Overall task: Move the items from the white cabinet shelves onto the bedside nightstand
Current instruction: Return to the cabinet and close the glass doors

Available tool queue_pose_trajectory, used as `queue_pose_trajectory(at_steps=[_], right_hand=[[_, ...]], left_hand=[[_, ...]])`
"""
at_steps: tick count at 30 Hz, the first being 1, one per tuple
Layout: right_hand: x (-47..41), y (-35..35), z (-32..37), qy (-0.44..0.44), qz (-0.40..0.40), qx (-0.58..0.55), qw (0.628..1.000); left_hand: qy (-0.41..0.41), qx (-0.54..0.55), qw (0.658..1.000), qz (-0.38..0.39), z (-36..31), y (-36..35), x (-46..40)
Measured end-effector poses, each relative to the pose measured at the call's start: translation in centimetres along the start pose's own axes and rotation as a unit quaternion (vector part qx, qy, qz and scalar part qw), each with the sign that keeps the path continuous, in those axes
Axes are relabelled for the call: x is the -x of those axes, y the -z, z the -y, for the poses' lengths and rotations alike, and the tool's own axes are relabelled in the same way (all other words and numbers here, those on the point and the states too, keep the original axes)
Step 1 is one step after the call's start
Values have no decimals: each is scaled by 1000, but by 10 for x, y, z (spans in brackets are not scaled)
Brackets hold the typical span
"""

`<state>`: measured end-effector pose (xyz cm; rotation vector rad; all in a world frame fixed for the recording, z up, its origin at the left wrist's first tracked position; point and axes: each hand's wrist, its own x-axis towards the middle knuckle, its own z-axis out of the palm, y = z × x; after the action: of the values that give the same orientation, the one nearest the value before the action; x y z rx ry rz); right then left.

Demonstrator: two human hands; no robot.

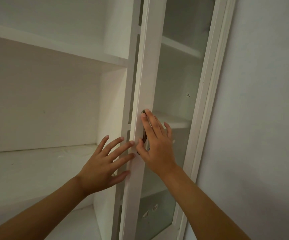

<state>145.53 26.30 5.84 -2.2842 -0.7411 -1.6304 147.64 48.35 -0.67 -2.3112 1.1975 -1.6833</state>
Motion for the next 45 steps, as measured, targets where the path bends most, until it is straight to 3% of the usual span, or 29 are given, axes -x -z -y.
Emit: queue_pose_trajectory(at_steps=[11,45], right_hand=[[-5,-11,-7,17,-6,-7,1000],[-11,-27,-17,44,-42,-29,998]], left_hand=[[14,36,997,-60,4,-19,-4],[43,81,993,-70,5,-37,-1]])
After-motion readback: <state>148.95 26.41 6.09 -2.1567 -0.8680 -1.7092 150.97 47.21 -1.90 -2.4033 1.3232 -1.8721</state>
